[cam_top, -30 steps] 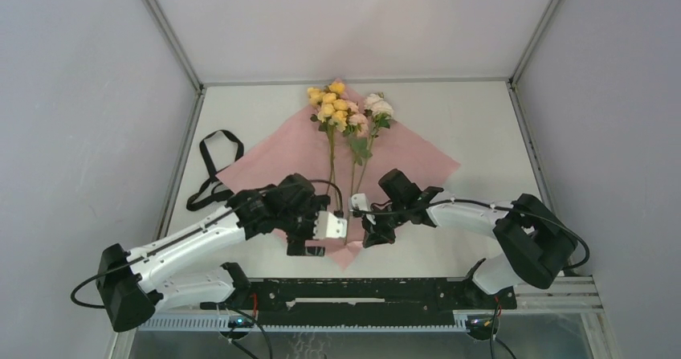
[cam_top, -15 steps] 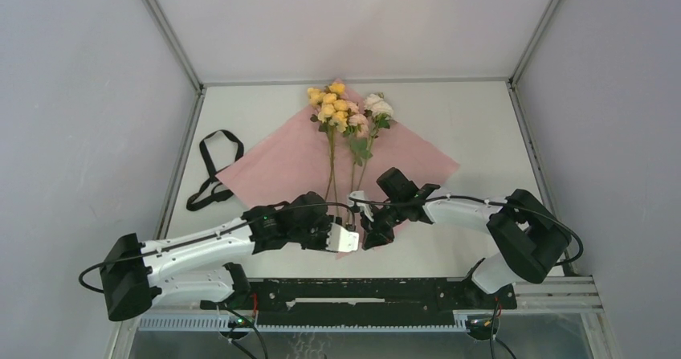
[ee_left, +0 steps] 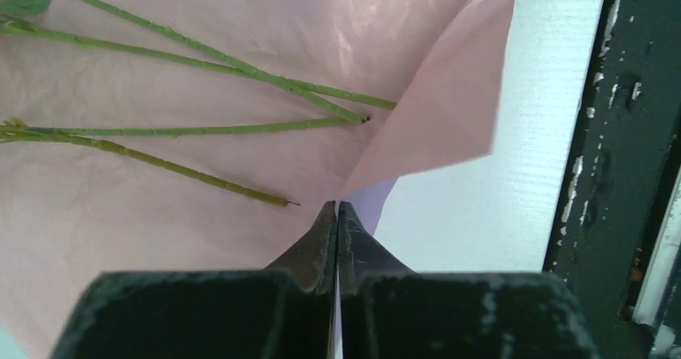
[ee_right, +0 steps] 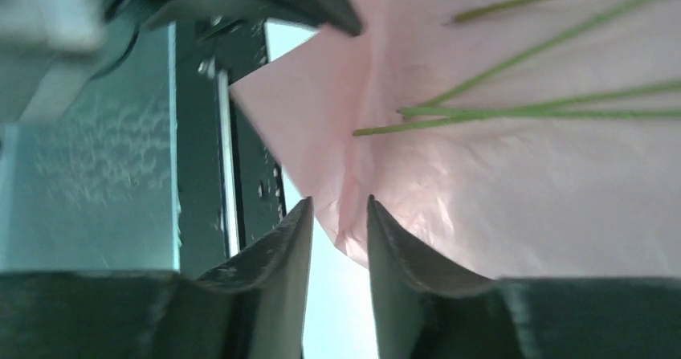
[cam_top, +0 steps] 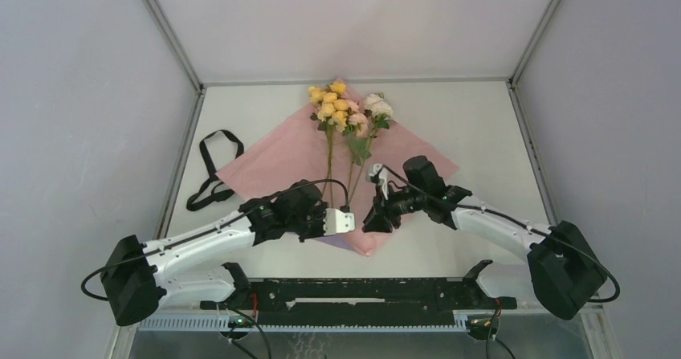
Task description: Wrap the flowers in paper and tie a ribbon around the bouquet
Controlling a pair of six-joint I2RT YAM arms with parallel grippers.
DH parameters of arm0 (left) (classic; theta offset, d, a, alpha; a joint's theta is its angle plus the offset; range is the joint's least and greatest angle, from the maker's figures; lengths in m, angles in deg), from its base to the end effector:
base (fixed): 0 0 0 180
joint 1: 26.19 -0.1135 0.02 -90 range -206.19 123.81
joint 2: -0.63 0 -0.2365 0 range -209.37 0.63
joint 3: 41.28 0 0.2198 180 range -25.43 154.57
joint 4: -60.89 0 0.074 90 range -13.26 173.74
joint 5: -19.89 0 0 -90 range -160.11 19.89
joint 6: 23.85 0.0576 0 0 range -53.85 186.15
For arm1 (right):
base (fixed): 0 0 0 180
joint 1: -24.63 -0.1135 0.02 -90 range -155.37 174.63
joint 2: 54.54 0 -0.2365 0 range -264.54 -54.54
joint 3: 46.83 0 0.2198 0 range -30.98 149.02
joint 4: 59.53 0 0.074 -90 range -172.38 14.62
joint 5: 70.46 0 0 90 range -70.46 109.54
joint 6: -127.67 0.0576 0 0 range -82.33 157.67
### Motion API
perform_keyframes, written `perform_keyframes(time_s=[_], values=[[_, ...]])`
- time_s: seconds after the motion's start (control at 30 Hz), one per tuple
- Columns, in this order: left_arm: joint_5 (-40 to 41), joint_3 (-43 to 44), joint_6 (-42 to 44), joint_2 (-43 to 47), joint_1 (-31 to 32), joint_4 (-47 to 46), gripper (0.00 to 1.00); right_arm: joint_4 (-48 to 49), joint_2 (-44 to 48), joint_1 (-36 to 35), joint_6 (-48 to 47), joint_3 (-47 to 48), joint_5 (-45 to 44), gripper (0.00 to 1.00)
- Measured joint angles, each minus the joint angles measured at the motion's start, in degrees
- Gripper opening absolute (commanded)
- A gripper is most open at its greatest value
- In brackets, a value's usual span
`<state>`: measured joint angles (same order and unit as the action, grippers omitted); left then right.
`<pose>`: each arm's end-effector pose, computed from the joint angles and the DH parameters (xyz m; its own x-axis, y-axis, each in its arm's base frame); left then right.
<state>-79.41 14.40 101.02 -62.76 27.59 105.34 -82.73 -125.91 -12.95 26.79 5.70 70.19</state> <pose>0.1178 -0.1767 0.1921 0.1058 0.8104 -0.5763 0.9680 0.0486 0.2460 0.1587 0.1783 0.1926 -0.3623 -0.4298 -0.8271 -0.9269 0.0724 0.3683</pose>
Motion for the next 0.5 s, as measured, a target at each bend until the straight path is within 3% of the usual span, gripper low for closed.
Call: perform_keyframes(time_s=[0.23,0.5], values=[[-2.4,1.2,-1.1,-0.1,-0.3,3.7,0.0,11.0,-8.7,-0.3,24.9,-0.7,-12.5,0.21],[-3.4,5.7,-4.1,-1.0,-4.2,5.7,0.0,14.0,-22.6,-0.1,37.6,-1.7,-16.8,0.17]])
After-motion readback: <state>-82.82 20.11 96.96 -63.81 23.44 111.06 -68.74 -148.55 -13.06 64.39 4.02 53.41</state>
